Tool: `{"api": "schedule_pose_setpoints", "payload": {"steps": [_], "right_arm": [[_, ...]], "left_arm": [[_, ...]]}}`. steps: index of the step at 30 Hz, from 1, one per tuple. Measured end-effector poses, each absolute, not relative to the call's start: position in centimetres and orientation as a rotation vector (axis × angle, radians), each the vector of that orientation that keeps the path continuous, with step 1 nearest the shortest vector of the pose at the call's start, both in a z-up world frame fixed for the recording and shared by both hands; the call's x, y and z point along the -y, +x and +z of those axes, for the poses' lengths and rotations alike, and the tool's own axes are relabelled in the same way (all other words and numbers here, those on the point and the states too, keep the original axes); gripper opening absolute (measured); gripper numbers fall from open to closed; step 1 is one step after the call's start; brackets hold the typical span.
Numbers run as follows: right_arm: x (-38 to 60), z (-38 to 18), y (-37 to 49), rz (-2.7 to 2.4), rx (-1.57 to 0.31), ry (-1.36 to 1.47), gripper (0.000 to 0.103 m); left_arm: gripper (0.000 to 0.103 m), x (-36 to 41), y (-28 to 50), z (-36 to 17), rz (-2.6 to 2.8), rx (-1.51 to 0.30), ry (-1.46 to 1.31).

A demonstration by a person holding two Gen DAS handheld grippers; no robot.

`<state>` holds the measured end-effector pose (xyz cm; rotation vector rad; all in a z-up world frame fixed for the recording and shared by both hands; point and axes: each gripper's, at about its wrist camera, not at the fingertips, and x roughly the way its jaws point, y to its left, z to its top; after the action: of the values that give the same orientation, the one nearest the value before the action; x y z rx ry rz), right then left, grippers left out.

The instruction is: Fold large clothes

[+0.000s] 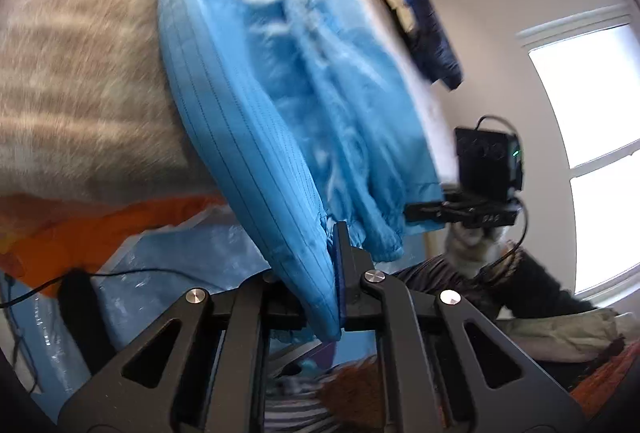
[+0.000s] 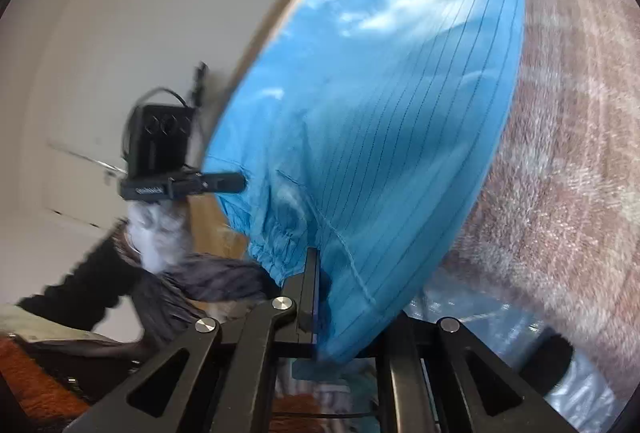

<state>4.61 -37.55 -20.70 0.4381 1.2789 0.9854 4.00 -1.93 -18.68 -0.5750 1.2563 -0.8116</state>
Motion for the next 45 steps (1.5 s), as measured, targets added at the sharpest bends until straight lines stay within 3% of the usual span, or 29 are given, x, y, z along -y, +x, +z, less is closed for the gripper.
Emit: {"api": "schedule_pose_setpoints", "payload": {"steps": [8, 20, 42, 44, 45], "right_arm": [[38.2, -20.0, 5.3, 1.007, -1.224, 0.504, 0.004], [38.4, -14.9, 11.3, 0.961, -1.080, 0.506, 0.004], [35.7, -19.6, 26.0, 0.691, -1.157, 0.541, 0.004], [36.0, -19.7, 25.9, 0.675, -1.163, 0.554, 0.005], [36.3, -19.7, 25.9, 0.667, -1.163, 0.561, 0.010]], "left_arm": [[0.007, 1.3, 6.1, -15.9, -0.799, -1.151, -0.778], [0.007, 3.2, 13.0, -11.6, -0.733, -1.024, -0.747], [0.007, 2.8, 24.3, -18.5, -0.523, -1.112, -0.868], [0.013, 2.8, 24.6, -18.6, -0.516, -1.115, -0.856], [0.023, 2.9, 24.7, -18.6, -0.507, -1.117, -0.850]]}}
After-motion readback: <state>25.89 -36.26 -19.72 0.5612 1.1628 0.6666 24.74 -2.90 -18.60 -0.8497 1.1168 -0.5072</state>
